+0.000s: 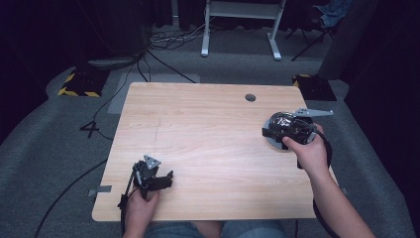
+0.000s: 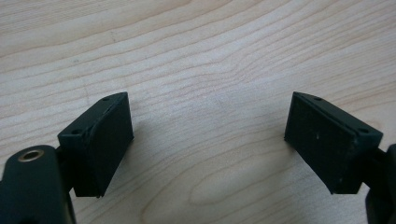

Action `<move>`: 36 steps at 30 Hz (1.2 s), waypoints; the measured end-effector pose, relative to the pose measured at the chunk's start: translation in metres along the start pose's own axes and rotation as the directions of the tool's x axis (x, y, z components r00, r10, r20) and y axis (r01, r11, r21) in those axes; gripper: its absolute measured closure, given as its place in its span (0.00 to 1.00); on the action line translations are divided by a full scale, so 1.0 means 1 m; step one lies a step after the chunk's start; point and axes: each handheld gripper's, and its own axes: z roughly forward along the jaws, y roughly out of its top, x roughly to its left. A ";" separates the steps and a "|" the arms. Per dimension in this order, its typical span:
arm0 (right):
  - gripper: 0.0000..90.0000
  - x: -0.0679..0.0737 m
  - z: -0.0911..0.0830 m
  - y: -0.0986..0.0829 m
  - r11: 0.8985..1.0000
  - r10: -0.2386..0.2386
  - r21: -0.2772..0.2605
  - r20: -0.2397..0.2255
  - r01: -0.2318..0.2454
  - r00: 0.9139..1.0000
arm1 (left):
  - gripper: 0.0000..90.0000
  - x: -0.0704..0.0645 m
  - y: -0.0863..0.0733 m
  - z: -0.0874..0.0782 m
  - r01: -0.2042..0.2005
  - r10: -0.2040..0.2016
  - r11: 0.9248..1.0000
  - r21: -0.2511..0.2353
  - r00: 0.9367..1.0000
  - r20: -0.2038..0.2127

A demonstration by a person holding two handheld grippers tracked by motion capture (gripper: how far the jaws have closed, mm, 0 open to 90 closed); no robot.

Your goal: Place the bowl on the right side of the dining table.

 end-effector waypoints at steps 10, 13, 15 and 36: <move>0.60 0.017 0.000 -0.022 0.996 -0.078 0.039 -0.037 0.080 0.996 | 0.17 0.000 0.000 0.000 0.000 0.000 1.000 0.000 1.000 0.000; 0.61 0.022 0.001 -0.030 0.992 -0.114 0.058 -0.034 0.116 0.993 | 0.17 0.000 0.000 0.000 0.000 0.000 1.000 0.000 1.000 -0.001; 0.61 0.026 0.003 -0.036 0.989 -0.133 0.067 -0.036 0.135 0.990 | 0.17 0.000 0.000 0.000 0.001 -0.001 1.000 0.001 1.000 0.001; 0.61 0.037 0.019 -0.102 0.978 -0.186 0.095 -0.031 0.188 0.982 | 0.17 0.000 0.000 0.000 0.006 -0.006 1.000 -0.002 1.000 0.002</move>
